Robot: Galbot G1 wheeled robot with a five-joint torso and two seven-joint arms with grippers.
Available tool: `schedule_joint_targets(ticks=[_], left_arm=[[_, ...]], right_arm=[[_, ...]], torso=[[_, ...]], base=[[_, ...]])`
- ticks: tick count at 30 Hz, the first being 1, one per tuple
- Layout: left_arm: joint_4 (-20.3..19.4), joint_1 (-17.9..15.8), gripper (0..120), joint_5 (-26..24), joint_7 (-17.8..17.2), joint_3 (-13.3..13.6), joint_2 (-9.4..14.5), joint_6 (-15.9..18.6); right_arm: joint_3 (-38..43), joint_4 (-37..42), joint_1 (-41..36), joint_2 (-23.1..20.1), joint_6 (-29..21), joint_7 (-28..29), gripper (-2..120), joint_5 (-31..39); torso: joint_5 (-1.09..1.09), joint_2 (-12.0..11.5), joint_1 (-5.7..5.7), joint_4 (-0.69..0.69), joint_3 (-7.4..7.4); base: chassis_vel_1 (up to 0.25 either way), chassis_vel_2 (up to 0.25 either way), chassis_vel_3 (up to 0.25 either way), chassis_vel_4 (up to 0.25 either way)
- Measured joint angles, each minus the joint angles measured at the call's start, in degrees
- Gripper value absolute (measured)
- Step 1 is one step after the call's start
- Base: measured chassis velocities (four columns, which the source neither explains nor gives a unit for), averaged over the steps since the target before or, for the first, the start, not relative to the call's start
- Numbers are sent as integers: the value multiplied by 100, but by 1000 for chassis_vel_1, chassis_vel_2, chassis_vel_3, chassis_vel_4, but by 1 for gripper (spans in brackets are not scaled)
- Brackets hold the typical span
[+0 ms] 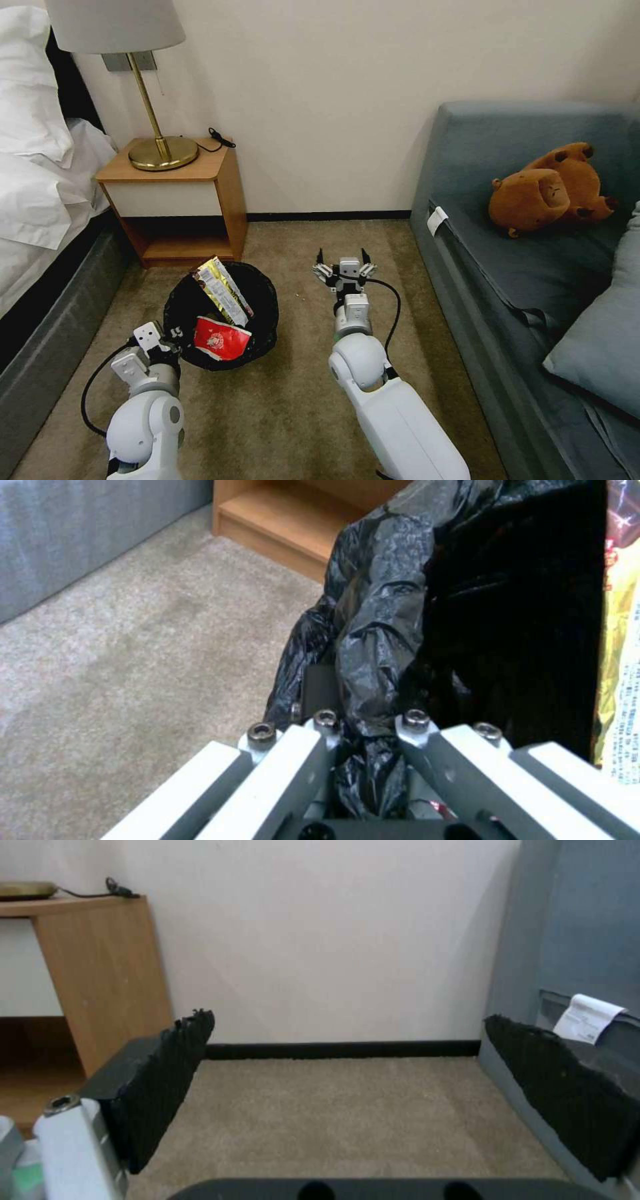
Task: Pick up the trash bin, then pick up the garbage on the floor and place it into the trash bin.
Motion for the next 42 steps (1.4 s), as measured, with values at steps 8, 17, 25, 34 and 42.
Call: schedule_joint_targets(ticks=[8,17,25,34,42], left_arm=[[-3,-66,1,-123,-73,-10,33,91],[16,-183,1,-319,-87,-97,140,227],[14,-203,1,-316,-72,-90,144,240],[16,-215,1,-313,-64,-96,152,239],[16,-228,1,-314,-59,-119,173,242]], right_arm=[[87,-93,7,-92,85,-98,100,-28],[397,136,-169,-341,122,-1246,100,267],[643,151,-366,-558,195,-1908,100,417],[736,4,-453,-547,314,-1944,100,437],[727,-9,-450,-527,336,-1931,100,431]], torso=[[0,0,0,0,0],[-1,0,0,0,0],[-1,0,0,0,0],[-1,0,0,0,0],[-1,0,0,0,0]], base=[[0,0,0,0],[0,0,0,0],[0,0,0,0],[0,0,0,0],[0,0,0,0]])
